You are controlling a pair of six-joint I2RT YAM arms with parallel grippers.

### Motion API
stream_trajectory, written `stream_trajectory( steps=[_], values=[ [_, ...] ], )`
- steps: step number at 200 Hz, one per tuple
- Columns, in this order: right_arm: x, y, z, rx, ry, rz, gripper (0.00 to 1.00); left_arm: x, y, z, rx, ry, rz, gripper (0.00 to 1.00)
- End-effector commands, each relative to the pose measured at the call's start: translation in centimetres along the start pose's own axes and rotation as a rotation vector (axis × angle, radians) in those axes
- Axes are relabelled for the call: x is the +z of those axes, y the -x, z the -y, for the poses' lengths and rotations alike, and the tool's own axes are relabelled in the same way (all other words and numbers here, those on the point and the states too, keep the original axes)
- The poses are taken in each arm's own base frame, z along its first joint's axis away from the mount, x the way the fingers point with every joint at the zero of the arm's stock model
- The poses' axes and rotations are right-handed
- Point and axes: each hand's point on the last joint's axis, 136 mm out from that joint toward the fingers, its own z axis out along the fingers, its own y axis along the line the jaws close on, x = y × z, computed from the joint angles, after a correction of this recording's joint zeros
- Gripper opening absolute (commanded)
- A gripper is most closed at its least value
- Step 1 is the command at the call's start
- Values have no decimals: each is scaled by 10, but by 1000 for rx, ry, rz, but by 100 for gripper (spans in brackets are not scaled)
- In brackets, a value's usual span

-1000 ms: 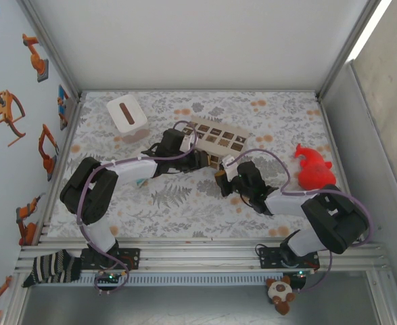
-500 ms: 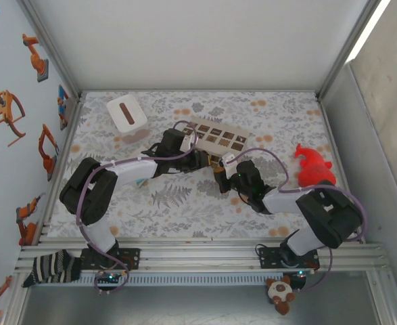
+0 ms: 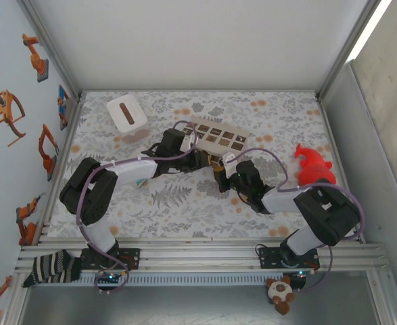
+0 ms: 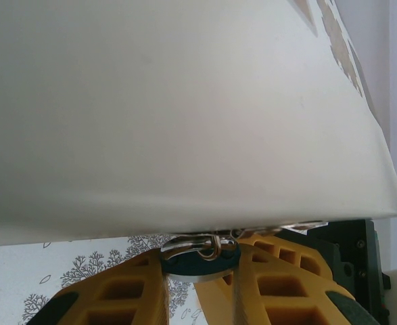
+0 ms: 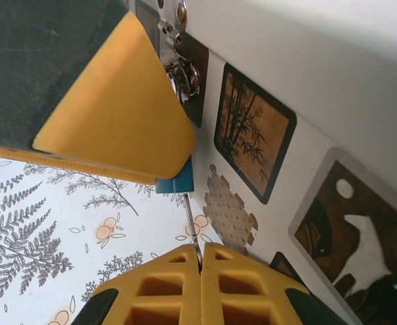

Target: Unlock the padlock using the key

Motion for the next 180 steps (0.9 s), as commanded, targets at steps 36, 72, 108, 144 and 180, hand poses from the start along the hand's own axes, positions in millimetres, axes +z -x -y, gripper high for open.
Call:
stream_trajectory(
  steps=[36,72,108,144,180],
  values=[
    [4,23,-3,2,3,69,0,-10,11,36,34,-94,23,23],
    [4,25,-3,7,7,82,0,-10,11,35,32,-91,23,23],
    [3,25,-5,6,17,85,0,-9,10,34,29,-89,21,23],
    [2,26,-8,2,27,91,0,-9,10,34,29,-89,21,23],
    [0,19,-8,7,24,79,0,-9,10,34,29,-87,23,23]
  ],
)
